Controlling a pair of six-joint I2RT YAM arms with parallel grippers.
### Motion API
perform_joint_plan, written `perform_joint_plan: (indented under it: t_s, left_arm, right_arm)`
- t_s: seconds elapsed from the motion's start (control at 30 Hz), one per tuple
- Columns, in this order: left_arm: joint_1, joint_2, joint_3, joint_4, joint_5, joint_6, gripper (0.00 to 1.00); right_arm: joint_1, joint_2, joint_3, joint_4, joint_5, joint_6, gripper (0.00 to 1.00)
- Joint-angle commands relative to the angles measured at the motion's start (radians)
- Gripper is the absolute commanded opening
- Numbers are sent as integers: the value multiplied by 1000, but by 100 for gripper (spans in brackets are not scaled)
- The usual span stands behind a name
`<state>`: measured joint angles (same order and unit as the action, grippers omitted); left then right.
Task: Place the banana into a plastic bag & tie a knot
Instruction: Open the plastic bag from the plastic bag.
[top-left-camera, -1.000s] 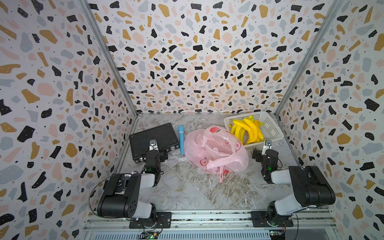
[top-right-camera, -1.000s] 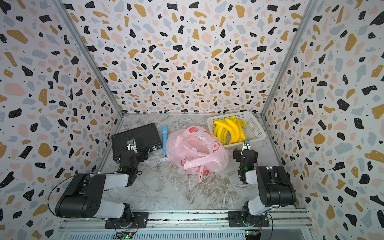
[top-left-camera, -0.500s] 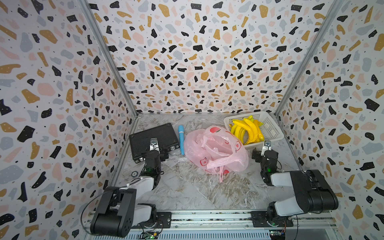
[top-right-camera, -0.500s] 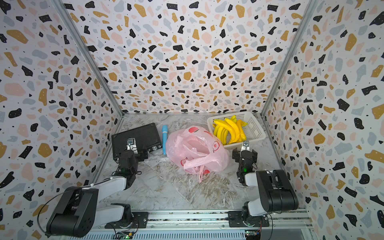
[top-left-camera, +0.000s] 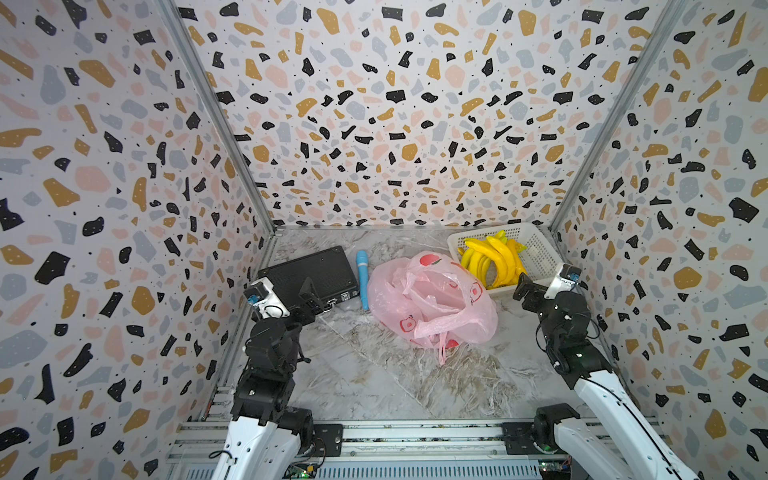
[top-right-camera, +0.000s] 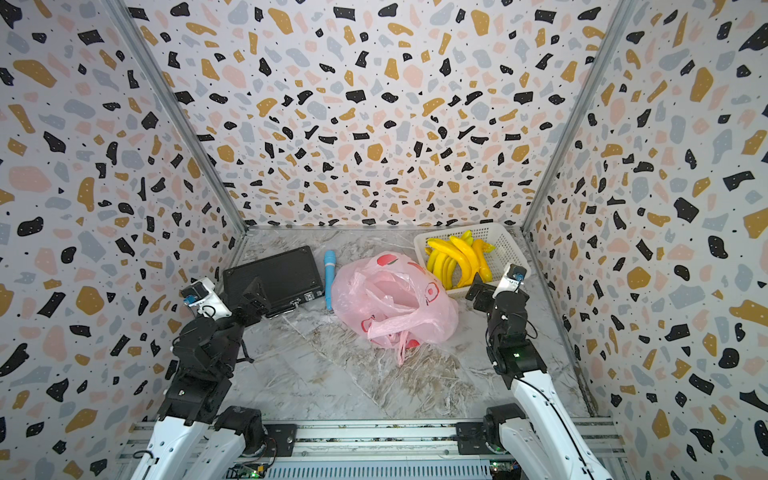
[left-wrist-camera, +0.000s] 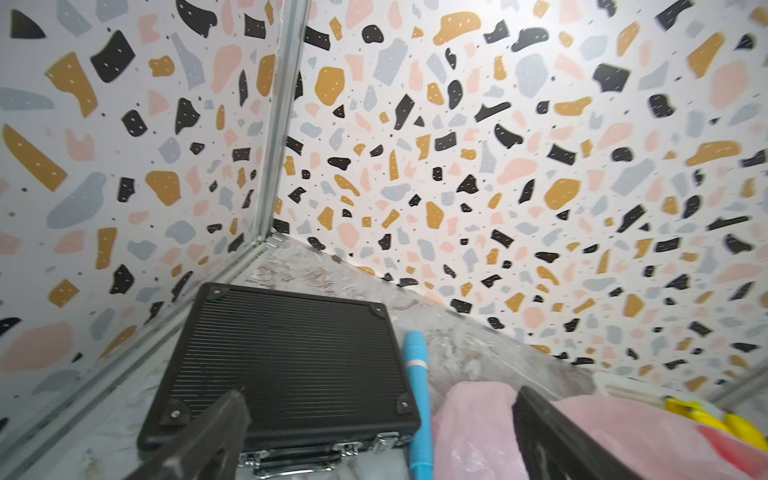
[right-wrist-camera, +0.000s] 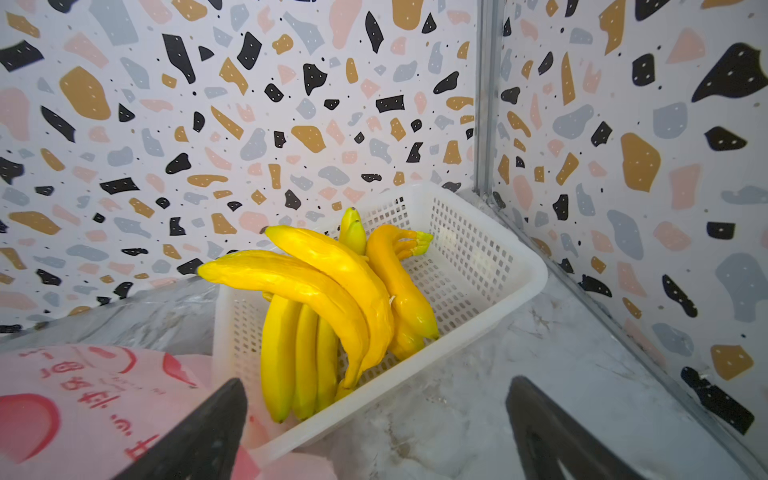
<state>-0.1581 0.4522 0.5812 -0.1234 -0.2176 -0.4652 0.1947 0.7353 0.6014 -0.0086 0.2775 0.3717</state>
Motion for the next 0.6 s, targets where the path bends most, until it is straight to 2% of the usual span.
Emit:
perform_joint_plan:
  t_s: [0.0, 0.1, 0.2, 0.3, 0.43, 0.57]
  left_arm:
    - [-4, -20, 64, -181, 258, -111, 99]
    - [-4, -20, 88, -254, 339, -256, 99]
    - [-4, 18, 92, -181, 579, -297, 99]
    - [-15, 55, 74, -81, 758, -368, 99]
    - [-92, 22, 77, -86, 761, -318, 99]
    - [-183, 36, 83, -93, 704, -272, 99]
  right_arm:
    - [2, -35, 93, -366, -122, 93, 100]
    - [2, -68, 134, -472, -200, 119, 100]
    - [0, -118, 155, -492, -328, 87, 100]
    - [2, -117, 179, -509, -435, 59, 99]
    - [2, -101, 190, -522, -505, 42, 97]
    - [2, -78, 192, -536, -495, 43, 97]
